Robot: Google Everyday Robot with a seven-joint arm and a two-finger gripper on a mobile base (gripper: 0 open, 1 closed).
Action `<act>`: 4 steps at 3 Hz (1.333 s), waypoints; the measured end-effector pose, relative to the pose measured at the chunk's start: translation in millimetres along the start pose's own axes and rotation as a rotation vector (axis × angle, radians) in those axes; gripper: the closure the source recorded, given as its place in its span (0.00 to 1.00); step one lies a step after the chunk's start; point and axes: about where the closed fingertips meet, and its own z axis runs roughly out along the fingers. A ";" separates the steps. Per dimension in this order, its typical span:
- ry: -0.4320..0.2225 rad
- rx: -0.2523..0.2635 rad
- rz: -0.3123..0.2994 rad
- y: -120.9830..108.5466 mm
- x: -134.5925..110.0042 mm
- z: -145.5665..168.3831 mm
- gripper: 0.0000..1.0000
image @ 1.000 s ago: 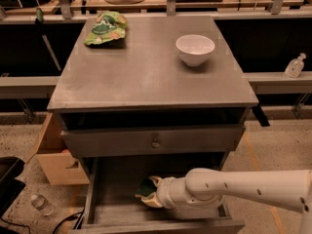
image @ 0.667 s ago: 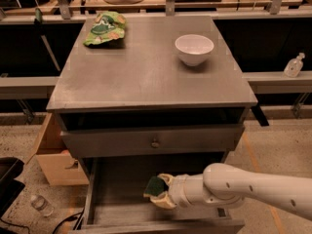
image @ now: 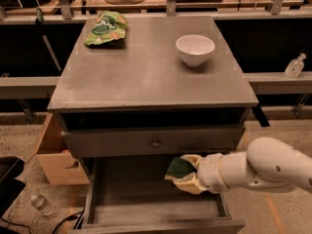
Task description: Pick sponge from middle drawer and place on counter
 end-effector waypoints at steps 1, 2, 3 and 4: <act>0.039 -0.028 -0.039 14.0 -47.5 -51.7 1.00; 0.065 0.010 -0.090 24.0 -113.0 -98.7 1.00; 0.050 0.074 -0.135 19.2 -181.2 -123.3 1.00; 0.050 0.074 -0.135 19.1 -181.4 -123.2 1.00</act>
Offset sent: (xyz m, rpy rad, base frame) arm -0.0187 0.0131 0.2465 -0.1337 -0.1115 0.0513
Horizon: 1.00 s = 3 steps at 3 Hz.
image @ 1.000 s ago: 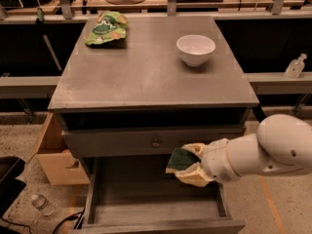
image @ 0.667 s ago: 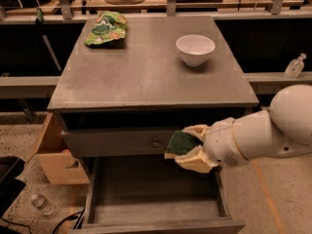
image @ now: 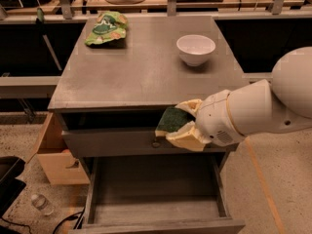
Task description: Pick sponge from middle drawer and place on counter
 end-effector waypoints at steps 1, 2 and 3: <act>-0.016 -0.011 -0.027 -22.1 -11.6 13.7 1.00; -0.035 -0.031 -0.056 -76.8 -29.2 43.4 1.00; -0.041 -0.087 -0.090 -126.5 -54.4 84.9 1.00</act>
Offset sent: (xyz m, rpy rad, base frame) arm 0.2133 0.0726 0.0321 0.0815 -0.1146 0.1568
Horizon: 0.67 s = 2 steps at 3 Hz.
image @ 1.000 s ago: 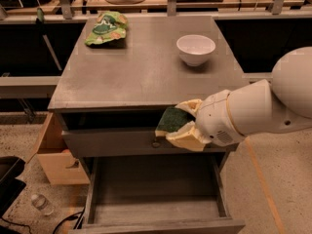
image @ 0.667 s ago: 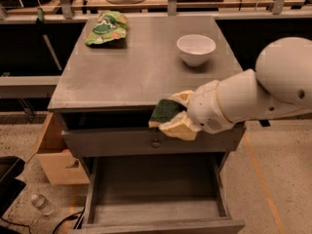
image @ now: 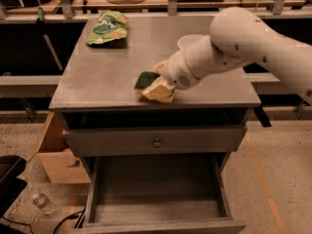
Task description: Pick sponge from middle drawer and place on counter
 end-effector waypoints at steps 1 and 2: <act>-0.011 -0.071 -0.045 -44.1 -35.1 41.5 1.00; -0.047 -0.096 -0.093 -76.3 -79.5 68.3 1.00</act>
Offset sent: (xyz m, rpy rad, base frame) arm 0.1632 0.1389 0.0989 0.1108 -0.1389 0.1739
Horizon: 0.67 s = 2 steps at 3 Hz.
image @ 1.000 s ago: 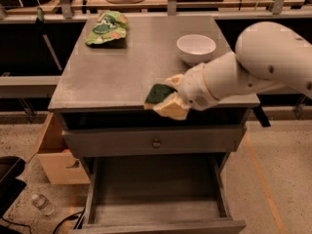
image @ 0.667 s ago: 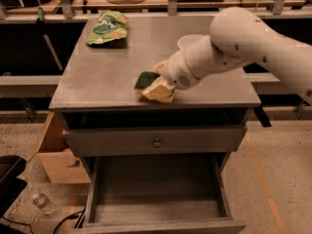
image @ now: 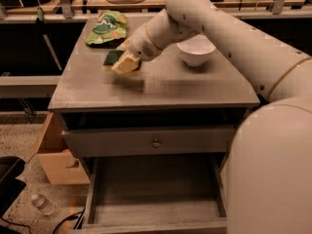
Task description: Pick sponge from middle drawer and place on counter
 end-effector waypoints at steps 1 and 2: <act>-0.042 0.047 -0.043 -21.0 -32.6 -14.2 0.84; -0.043 0.042 -0.043 -20.1 -32.9 -11.9 0.61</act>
Offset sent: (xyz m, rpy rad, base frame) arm 0.0172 0.0093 0.0367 0.0406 -0.0652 -0.0031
